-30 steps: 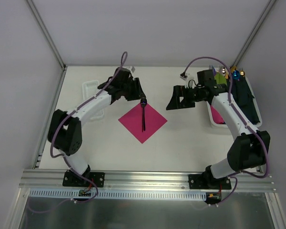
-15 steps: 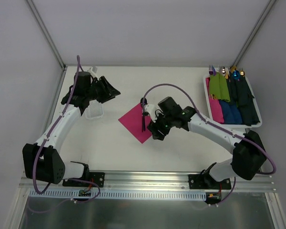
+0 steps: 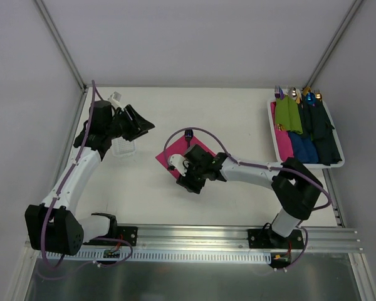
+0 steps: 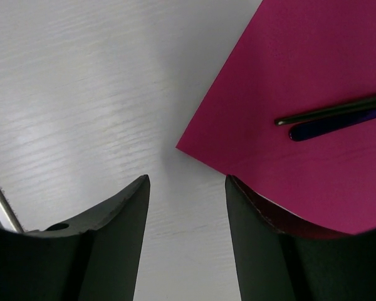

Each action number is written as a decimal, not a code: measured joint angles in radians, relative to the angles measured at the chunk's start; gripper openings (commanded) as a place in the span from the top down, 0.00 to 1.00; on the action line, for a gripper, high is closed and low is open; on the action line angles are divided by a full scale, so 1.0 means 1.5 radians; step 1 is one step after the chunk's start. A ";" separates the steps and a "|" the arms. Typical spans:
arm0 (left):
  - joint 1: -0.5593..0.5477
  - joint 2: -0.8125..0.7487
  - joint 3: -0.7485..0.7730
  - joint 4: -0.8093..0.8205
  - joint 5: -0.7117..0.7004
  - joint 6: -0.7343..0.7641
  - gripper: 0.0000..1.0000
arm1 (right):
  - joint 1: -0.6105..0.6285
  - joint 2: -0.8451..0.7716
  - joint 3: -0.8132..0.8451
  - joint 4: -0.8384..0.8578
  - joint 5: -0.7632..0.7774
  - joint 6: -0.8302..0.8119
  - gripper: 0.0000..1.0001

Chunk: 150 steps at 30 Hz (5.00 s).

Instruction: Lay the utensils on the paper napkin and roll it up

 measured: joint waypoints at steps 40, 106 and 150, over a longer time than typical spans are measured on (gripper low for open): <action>0.060 -0.049 -0.042 -0.012 0.036 0.016 0.47 | 0.044 0.065 -0.003 0.083 0.070 -0.022 1.00; -0.178 -0.060 -0.371 0.150 -0.006 -0.064 0.91 | -0.136 0.274 0.338 -0.239 -0.249 -0.135 1.00; -0.259 0.210 -0.318 0.287 -0.108 -0.254 1.00 | -0.189 0.287 0.381 -0.266 -0.281 -0.053 0.51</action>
